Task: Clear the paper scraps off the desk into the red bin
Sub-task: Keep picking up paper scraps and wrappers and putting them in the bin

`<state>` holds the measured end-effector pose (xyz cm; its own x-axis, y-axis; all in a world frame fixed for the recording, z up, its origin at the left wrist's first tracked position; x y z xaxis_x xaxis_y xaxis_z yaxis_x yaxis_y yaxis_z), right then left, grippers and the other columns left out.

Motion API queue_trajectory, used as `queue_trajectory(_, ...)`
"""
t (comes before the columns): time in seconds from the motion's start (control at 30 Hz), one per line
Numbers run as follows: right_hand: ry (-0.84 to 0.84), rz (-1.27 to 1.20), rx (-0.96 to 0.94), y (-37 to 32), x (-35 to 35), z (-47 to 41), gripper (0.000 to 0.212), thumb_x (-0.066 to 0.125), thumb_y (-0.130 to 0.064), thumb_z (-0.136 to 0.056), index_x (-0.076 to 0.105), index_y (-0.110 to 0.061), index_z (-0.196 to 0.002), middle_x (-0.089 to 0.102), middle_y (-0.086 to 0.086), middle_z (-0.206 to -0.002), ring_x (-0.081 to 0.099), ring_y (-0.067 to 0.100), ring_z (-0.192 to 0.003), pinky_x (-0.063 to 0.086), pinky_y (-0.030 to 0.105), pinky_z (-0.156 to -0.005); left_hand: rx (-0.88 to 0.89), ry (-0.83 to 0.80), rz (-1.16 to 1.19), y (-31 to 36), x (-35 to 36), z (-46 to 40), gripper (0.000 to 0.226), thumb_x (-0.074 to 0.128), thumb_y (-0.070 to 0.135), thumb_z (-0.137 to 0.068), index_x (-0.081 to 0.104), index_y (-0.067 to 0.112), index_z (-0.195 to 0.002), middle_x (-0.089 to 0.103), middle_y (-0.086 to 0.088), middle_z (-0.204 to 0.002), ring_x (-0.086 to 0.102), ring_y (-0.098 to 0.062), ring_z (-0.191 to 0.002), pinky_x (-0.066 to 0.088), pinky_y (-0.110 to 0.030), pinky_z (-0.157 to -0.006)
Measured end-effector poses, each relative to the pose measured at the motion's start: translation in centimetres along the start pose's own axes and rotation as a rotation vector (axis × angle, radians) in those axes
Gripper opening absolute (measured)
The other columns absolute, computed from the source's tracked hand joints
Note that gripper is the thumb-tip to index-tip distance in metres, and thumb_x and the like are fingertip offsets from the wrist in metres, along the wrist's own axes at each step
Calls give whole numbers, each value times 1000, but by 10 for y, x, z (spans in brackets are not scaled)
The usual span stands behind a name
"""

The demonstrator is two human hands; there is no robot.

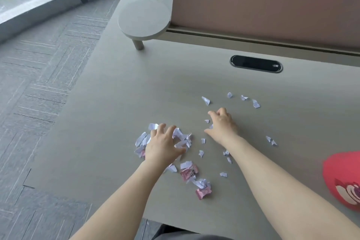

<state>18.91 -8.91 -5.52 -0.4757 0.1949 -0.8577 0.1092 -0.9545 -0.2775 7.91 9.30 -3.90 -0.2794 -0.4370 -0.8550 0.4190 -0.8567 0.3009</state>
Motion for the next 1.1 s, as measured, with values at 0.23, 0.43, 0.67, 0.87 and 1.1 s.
queue_trajectory(0.23,-122,-161,-125,-29,21,8,48,66,-49,-76,50,-27,-115,35,-4,-110,52,19,-98,46,30,-79,60,-73,-62,2,12,0,82,70,54,-68,30,38,-137,33,6,-137,30,-20,-127,47,-32,-80)
queue_trajectory(0.43,-220,-132,-272,-59,43,30,60,72,-57,-66,49,-31,-116,35,-4,-108,55,19,-92,49,33,-78,129,-77,-66,13,18,-2,57,66,33,-80,39,35,-129,36,2,-128,37,-22,-113,49,-32,-72)
queue_trajectory(0.67,-103,-89,-318,-73,57,45,16,56,-25,-86,51,-16,-98,40,6,-100,54,32,-80,42,36,-62,126,-74,93,14,29,-7,28,59,8,-79,56,15,-106,47,-2,-96,51,-26,-85,39,-34,-62)
queue_trajectory(0.87,-71,-143,-255,-64,64,52,13,45,-5,-86,56,-9,-91,47,7,-87,55,34,-78,34,34,-59,103,-43,176,22,25,-5,19,51,4,-78,43,17,-67,43,4,-69,44,-23,-65,28,-30,-54)
queue_trajectory(1.1,98,-345,-130,-28,22,58,13,51,-4,-86,64,-6,-83,58,11,-91,49,26,-74,31,28,-63,133,85,330,47,-2,-8,13,49,-2,-74,52,6,-64,56,-10,-71,43,-25,-63,31,-29,-53)
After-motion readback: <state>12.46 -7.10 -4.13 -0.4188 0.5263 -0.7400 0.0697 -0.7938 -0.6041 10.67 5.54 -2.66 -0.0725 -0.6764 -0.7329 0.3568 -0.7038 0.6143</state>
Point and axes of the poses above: each hand's wrist, its own z-axis away from the middle knuckle, its own x-axis out of the palm, y = z × x, the point moved 10 cm from there along -z, towards the middle knuckle
